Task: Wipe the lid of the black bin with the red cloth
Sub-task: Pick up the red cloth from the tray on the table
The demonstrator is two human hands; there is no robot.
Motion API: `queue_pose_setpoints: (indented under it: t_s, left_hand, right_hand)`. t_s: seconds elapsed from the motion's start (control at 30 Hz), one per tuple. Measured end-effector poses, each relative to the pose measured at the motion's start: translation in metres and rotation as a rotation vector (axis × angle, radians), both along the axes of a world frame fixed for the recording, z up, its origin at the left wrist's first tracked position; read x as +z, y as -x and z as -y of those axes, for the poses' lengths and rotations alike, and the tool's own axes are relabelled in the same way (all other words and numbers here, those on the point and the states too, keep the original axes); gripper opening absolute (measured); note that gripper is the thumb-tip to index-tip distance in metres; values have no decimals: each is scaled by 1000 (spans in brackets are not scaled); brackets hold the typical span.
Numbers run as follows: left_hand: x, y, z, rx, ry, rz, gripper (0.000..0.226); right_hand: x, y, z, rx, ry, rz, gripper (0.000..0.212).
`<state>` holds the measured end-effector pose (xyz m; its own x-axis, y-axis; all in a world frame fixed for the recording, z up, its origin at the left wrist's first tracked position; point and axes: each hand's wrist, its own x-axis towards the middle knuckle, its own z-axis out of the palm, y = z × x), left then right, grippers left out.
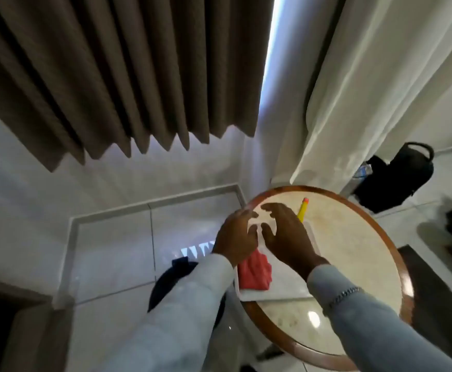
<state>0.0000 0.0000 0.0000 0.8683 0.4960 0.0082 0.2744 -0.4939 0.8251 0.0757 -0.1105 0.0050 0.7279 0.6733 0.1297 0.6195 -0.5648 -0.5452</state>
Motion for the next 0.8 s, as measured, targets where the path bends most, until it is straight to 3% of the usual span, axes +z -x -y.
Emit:
queue_pose_setpoints:
  t_s: [0.07,0.17,0.37,0.5,0.63,0.73,0.8]
  left_hand:
    - [-49,-7,13,61,100,-95,32]
    - [-128,-14,29,16,31,-211,38]
    - [-211,-38,12,-261,-524,-520,72]
    - [-224,-43,13,-288,-698,-434,45]
    - [-214,-44,14,-239,-600,-297,8]
    - [-200,-44,9,-210,-416,-314,19]
    - [-187,-40,5,-154,-231,-222,28]
  right_hand:
    - [-45,-6,9,-40,47,-101,40]
    - [-121,-11,22,-89,205,-239,47]
    - [-211,-19,21,-211,282,-406,53]
    - [-237,-21,19,-276,210,-422,52]
    - [-229,-23,16,-316,156,-500,56]
    - [-205,-26,20,-290,142,-534,47]
    - [-181,-29,23,-261,103,-534,43]
